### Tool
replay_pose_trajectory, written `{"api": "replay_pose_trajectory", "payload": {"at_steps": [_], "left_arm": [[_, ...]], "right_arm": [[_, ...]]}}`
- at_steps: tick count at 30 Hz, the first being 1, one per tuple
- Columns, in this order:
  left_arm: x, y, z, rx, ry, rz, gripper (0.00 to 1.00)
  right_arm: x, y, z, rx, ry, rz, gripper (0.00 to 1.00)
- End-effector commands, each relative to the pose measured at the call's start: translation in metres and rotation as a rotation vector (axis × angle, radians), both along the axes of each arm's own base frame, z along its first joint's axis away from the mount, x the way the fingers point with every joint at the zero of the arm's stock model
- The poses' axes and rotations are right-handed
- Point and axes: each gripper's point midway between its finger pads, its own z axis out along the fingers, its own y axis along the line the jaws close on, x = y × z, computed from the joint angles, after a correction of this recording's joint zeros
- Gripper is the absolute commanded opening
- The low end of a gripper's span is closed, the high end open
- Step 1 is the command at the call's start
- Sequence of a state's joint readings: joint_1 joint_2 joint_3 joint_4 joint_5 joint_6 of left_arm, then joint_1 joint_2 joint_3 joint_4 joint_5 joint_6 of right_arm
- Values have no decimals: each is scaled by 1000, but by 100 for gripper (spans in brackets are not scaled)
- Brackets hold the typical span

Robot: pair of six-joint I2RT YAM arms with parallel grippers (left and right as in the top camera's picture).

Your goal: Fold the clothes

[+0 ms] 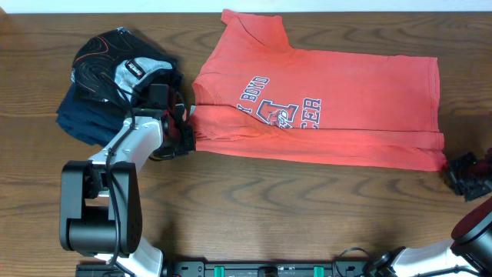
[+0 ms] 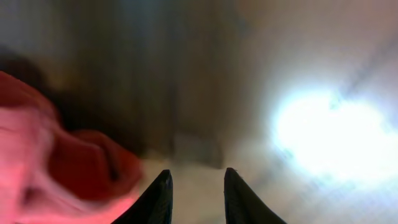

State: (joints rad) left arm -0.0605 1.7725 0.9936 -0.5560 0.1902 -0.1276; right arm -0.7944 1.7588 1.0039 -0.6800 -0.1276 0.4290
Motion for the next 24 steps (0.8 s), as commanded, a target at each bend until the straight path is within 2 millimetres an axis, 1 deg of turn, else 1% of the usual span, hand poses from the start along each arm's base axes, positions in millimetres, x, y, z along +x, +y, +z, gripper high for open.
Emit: {"api": "replay_pose_trajectory", "payload": {"at_steps": [1, 4, 7, 9, 12, 17, 21, 24], "left_arm": [[9, 6, 10, 23, -37, 8, 6], [9, 6, 9, 23, -38, 8, 6], [10, 6, 10, 23, -41, 8, 6], [10, 6, 10, 23, -42, 8, 6], [12, 6, 10, 23, -48, 8, 6], [13, 6, 10, 23, -51, 8, 6], [13, 6, 10, 22, -52, 8, 6], [13, 6, 10, 22, -52, 8, 6]], "right_arm": [[10, 4, 2, 41, -67, -13, 27], [14, 11, 3, 78, -93, -7, 27], [4, 18, 1, 107, -48, -12, 27], [3, 18, 1, 104, -44, -2, 29], [8, 11, 2, 72, -65, 3, 30], [24, 0, 5, 15, -122, 14, 30], [32, 3, 3, 13, -130, 15, 29], [36, 7, -4, 22, -122, 32, 22]]}}
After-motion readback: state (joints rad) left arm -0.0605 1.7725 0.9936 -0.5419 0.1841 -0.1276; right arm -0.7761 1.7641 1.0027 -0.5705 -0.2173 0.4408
